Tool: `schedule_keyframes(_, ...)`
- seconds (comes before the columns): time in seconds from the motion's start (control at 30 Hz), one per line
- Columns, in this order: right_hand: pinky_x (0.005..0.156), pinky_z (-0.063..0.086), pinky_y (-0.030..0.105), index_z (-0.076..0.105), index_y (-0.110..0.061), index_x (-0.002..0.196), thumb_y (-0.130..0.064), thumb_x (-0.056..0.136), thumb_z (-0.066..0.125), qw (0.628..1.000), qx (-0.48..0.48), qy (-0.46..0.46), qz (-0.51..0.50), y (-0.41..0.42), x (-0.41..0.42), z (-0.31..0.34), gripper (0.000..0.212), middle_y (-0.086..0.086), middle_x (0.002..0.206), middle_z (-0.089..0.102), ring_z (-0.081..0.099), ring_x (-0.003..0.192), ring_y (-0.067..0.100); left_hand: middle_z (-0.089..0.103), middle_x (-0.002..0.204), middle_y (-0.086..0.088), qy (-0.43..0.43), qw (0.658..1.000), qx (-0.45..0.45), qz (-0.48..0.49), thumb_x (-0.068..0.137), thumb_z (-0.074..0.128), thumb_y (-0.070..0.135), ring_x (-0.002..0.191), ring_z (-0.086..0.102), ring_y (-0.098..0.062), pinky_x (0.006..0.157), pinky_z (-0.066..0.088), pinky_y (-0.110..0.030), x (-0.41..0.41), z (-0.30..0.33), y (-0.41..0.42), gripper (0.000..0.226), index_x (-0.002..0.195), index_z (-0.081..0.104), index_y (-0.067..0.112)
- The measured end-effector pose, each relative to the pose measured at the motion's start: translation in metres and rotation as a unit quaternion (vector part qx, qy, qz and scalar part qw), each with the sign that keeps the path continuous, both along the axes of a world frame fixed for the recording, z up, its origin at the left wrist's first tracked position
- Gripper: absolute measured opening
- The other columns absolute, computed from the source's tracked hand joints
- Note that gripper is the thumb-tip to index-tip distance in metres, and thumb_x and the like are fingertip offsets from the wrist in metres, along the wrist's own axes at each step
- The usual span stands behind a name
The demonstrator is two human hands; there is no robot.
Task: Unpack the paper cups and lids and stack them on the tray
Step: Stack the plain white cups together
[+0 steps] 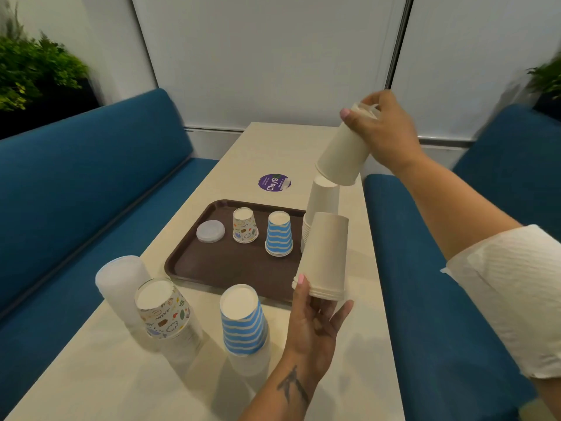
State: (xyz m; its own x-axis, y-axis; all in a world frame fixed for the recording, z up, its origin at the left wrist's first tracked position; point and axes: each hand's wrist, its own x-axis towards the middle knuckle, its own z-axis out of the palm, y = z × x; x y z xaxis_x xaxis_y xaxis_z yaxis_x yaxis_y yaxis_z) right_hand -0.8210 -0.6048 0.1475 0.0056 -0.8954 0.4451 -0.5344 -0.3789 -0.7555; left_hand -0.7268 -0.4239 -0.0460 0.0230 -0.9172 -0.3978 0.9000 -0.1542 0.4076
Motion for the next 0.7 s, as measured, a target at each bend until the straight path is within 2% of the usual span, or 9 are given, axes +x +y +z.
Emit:
schedule_keyframes(0.1,0.091,0.048,0.042,0.046,-0.020,0.123,-0.056,0.081,0.065,0.999,-0.001,0.052,0.001,-0.008,0.010,-0.003,0.059,-0.004,0.117,0.053,0.053,0.104,0.020,0.067,0.110,-0.013,-0.003,1.000,-0.002,0.000,0.076,0.058,0.043,0.095,0.065,-0.028,0.079,0.058,-0.043,0.000,-0.001,-0.002,0.055,0.123,0.061,0.014)
schedule_keyframes(0.37,0.084,0.040,0.034,0.045,-0.017,0.128,-0.051,0.081,0.066,0.986,0.026,0.166,0.015,-0.028,0.031,-0.033,0.062,0.005,0.132,0.053,0.049,0.118,0.027,0.072,0.098,-0.010,-0.014,1.000,-0.004,0.003,0.076,0.058,0.043,0.076,0.071,-0.020,0.086,0.054,-0.044,0.005,-0.006,-0.007,0.047,0.114,0.065,0.015)
schedule_keyframes(0.7,0.083,0.045,0.037,0.043,-0.020,0.130,-0.051,0.078,0.071,0.967,0.119,0.223,0.036,-0.040,0.033,-0.088,0.067,0.007,0.134,0.052,0.052,0.114,0.029,0.070,0.101,-0.011,-0.014,1.000,0.010,0.003,0.075,0.058,0.043,0.080,0.066,-0.022,0.080,0.057,-0.043,0.007,-0.011,-0.012,0.049,0.114,0.065,0.014)
